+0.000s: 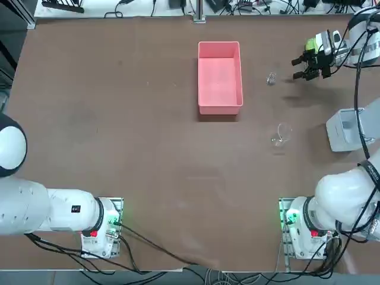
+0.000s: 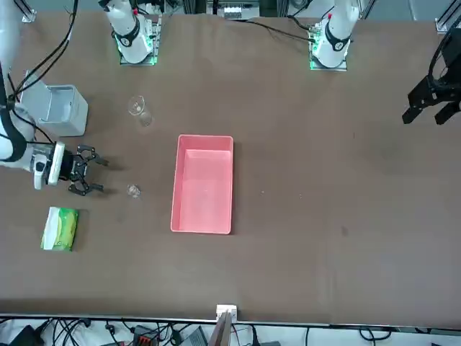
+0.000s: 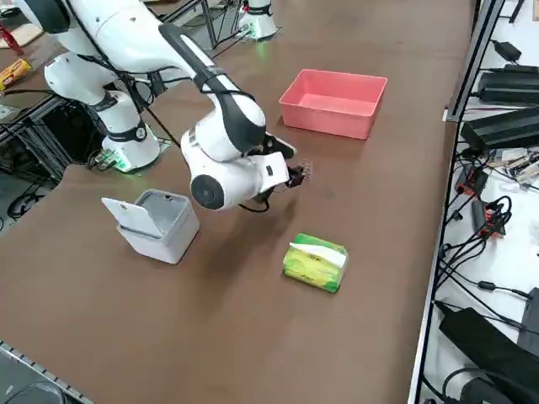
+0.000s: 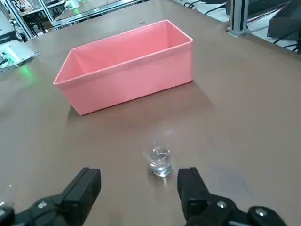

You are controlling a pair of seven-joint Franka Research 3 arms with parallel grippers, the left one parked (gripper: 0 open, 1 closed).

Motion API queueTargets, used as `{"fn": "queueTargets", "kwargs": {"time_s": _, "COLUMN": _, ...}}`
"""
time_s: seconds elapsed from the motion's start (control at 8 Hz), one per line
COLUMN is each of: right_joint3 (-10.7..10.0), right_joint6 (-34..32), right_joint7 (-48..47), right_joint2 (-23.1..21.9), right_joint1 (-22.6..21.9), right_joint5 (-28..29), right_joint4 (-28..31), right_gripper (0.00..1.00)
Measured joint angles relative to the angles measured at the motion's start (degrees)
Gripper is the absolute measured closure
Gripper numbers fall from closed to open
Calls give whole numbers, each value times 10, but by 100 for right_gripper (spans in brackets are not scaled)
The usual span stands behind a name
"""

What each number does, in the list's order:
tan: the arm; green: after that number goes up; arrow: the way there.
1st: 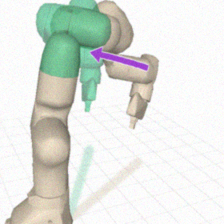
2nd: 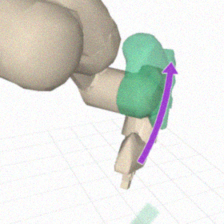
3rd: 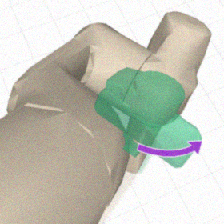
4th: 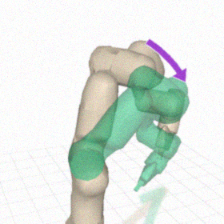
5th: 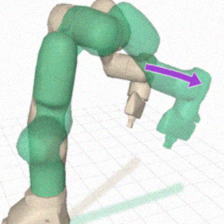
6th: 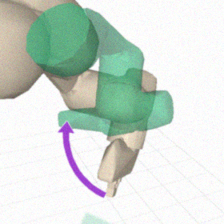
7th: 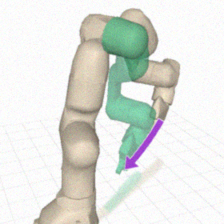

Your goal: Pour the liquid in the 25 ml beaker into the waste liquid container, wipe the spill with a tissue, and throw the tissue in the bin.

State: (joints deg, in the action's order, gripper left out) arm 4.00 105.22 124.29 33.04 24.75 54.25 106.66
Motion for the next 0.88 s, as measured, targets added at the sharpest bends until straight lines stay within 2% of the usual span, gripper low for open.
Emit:
{"fn": "queueTargets", "kwargs": {"time_s": 0.5, "right_joint3": 4, "right_joint6": 7, "right_joint7": 10, "right_joint2": 42, "right_joint1": -4, "right_joint5": 2, "right_joint4": -28, "right_gripper": 0}}
{"fn": "queueTargets", "kwargs": {"time_s": 0.88, "right_joint3": 5, "right_joint6": 13, "right_joint7": 38, "right_joint2": 58, "right_joint1": -12, "right_joint5": 9, "right_joint4": -38, "right_gripper": 0}}
